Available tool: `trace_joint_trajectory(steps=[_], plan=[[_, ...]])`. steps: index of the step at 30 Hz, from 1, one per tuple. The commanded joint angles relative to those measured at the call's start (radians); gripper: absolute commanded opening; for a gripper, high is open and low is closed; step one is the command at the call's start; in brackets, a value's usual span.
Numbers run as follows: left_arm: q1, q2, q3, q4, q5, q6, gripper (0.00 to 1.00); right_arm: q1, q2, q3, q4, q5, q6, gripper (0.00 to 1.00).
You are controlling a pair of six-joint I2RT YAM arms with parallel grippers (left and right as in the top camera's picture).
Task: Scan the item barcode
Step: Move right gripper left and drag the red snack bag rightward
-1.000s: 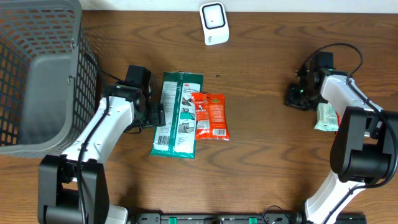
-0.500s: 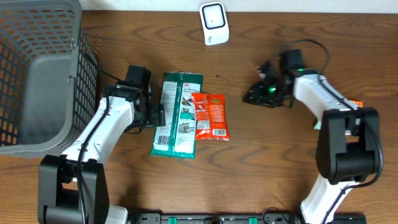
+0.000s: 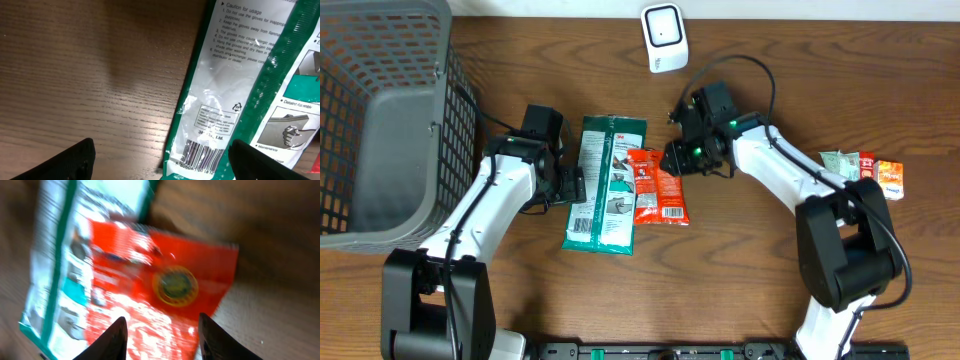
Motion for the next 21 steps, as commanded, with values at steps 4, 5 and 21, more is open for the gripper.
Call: trace_joint_trajectory(steps=[4, 5, 21], plan=[[0.0, -0.001, 0.004, -0.003, -0.009, -0.002, 0.86, 0.115, -0.054, 0.054, 0.077, 0.034, 0.056, 0.39], [0.0, -0.001, 0.004, -0.003, -0.009, -0.002, 0.87, 0.136, -0.051, 0.054, 0.089, 0.052, 0.056, 0.38], [0.0, -0.001, 0.004, -0.003, -0.009, -0.003, 0.86, 0.342, 0.082, 0.053, 0.149, 0.428, 0.086, 0.01]])
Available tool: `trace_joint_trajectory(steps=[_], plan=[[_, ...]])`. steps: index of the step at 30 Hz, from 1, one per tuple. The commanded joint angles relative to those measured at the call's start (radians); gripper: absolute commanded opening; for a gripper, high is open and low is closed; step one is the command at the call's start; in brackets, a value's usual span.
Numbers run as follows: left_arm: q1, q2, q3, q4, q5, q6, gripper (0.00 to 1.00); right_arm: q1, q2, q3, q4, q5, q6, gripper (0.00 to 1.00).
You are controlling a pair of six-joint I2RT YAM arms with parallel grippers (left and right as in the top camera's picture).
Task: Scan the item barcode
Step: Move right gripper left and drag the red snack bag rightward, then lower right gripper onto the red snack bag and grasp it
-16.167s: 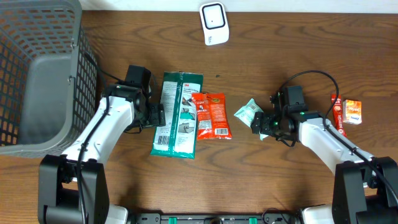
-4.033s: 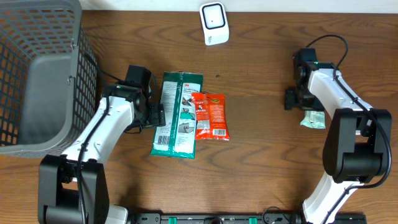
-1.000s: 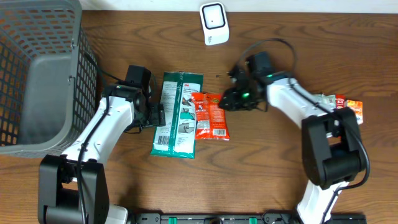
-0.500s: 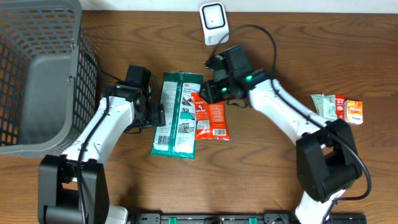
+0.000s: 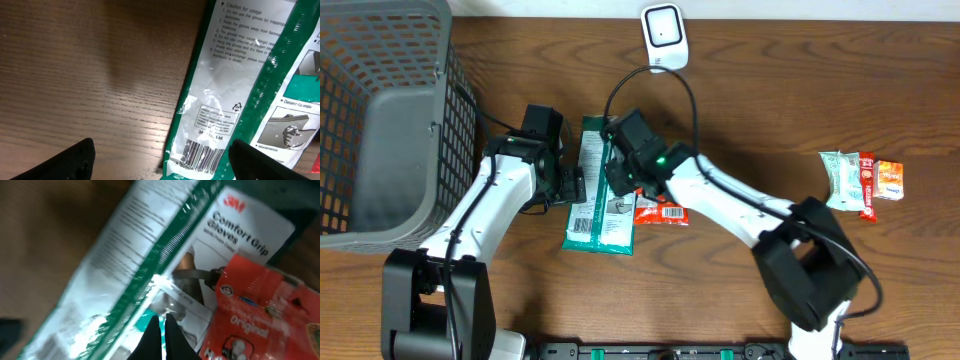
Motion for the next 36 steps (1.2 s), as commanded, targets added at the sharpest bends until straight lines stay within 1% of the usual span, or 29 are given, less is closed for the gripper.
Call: trace_joint_trajectory(steps=[1, 8, 12, 14, 16, 20, 22, 25, 29, 30, 32, 34, 36], plan=[[0.0, -0.001, 0.004, -0.003, -0.009, -0.002, 0.86, 0.004, 0.051, 0.008, 0.01, 0.094, 0.013, 0.01], [0.0, -0.001, 0.004, -0.003, -0.009, -0.002, 0.87, -0.042, 0.057, 0.008, -0.083, 0.317, 0.013, 0.01], [0.0, -0.001, 0.004, -0.003, -0.008, -0.003, 0.86, -0.096, 0.057, 0.008, -0.198, 0.391, 0.015, 0.01], [0.0, -0.001, 0.004, -0.003, -0.008, -0.003, 0.86, -0.135, 0.057, 0.008, -0.283, 0.438, 0.051, 0.01], [0.0, -0.001, 0.004, -0.003, -0.009, -0.003, 0.86, -0.173, 0.057, 0.008, -0.349, 0.467, 0.07, 0.01], [0.0, -0.001, 0.004, -0.003, -0.009, -0.003, 0.87, -0.243, 0.055, 0.009, -0.431, 0.463, 0.074, 0.01], [0.0, -0.001, 0.004, -0.003, -0.008, -0.002, 0.86, -0.27, 0.047, 0.016, -0.468, 0.447, 0.074, 0.01], [0.0, -0.001, 0.004, -0.003, -0.008, -0.002, 0.86, -0.294, 0.009, 0.035, -0.505, 0.362, 0.072, 0.01], [0.0, -0.001, 0.004, -0.003, -0.008, -0.002, 0.86, -0.299, -0.09, 0.051, -0.538, 0.302, 0.072, 0.01], [0.0, -0.001, 0.004, -0.003, -0.008, -0.003, 0.87, -0.299, -0.122, 0.051, -0.54, 0.266, 0.073, 0.01], [0.0, -0.001, 0.004, -0.003, -0.008, -0.003, 0.86, -0.298, -0.181, 0.051, -0.544, 0.133, 0.072, 0.01], [0.0, -0.001, 0.004, -0.002, -0.009, -0.003, 0.86, -0.294, -0.216, 0.051, -0.56, 0.006, 0.072, 0.01], [0.0, -0.001, 0.004, -0.002, -0.008, -0.003, 0.86, -0.283, -0.227, 0.051, -0.585, -0.075, 0.051, 0.01]])
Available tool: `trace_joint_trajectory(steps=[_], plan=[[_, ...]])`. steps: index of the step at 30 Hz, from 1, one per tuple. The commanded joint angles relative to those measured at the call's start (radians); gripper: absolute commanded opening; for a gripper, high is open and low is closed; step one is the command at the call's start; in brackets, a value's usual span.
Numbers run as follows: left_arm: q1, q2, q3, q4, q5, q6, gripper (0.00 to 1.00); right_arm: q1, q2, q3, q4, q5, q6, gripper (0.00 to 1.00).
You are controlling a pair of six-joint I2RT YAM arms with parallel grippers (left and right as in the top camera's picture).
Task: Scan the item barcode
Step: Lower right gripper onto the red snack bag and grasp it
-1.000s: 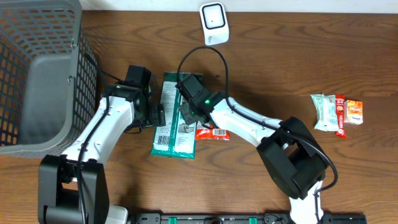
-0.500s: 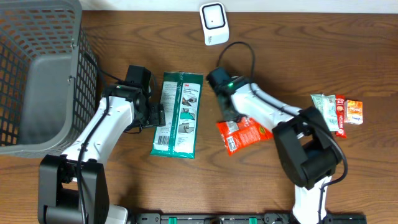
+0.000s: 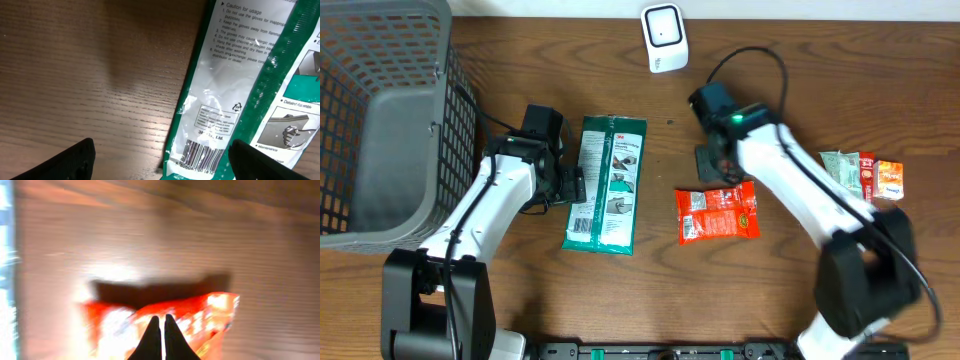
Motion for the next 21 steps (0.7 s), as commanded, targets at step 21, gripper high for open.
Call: trace_joint_trajectory(steps=[21], plan=[[0.0, -0.001, 0.004, -0.003, -0.009, -0.003, 0.86, 0.3, -0.008, -0.314, 0.01, -0.215, -0.011, 0.02]])
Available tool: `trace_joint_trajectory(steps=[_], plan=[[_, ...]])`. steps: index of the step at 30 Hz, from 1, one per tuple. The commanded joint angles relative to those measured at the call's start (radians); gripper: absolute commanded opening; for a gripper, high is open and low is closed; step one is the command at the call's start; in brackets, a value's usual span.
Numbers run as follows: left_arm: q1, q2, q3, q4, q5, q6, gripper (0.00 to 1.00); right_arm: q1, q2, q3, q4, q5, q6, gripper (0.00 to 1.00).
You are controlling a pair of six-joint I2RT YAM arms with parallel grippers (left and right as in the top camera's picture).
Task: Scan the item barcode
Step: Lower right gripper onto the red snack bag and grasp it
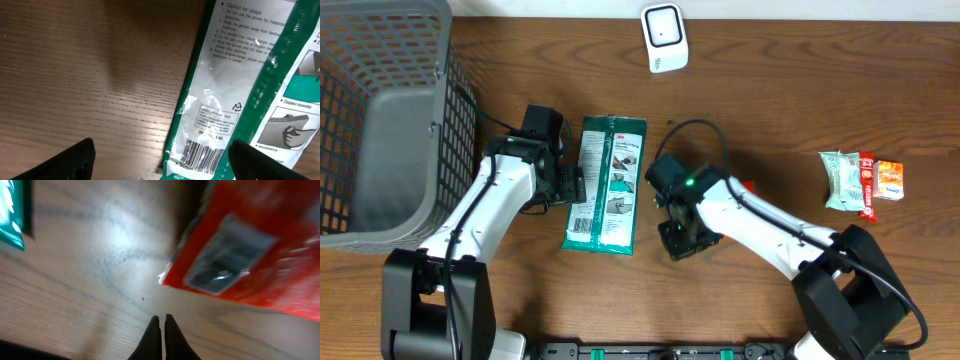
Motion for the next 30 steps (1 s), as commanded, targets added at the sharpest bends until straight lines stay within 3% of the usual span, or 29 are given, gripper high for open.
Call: trace_joint_trajectory(steps=[1, 12, 21, 30], plan=[[0.0, -0.001, 0.004, -0.003, -0.008, -0.003, 0.86, 0.022, 0.011, -0.039, 0.016, 0.001, -0.007, 0.02], [0.0, -0.001, 0.004, -0.003, -0.008, -0.003, 0.86, 0.025, 0.011, -0.092, 0.247, 0.206, -0.006, 0.02], [0.0, -0.001, 0.004, -0.003, -0.008, -0.003, 0.86, 0.025, 0.011, -0.092, 0.404, 0.213, -0.007, 0.05], [0.0, -0.001, 0.004, -0.003, -0.008, -0.002, 0.86, 0.025, 0.011, -0.092, 0.406, 0.146, -0.007, 0.07]])
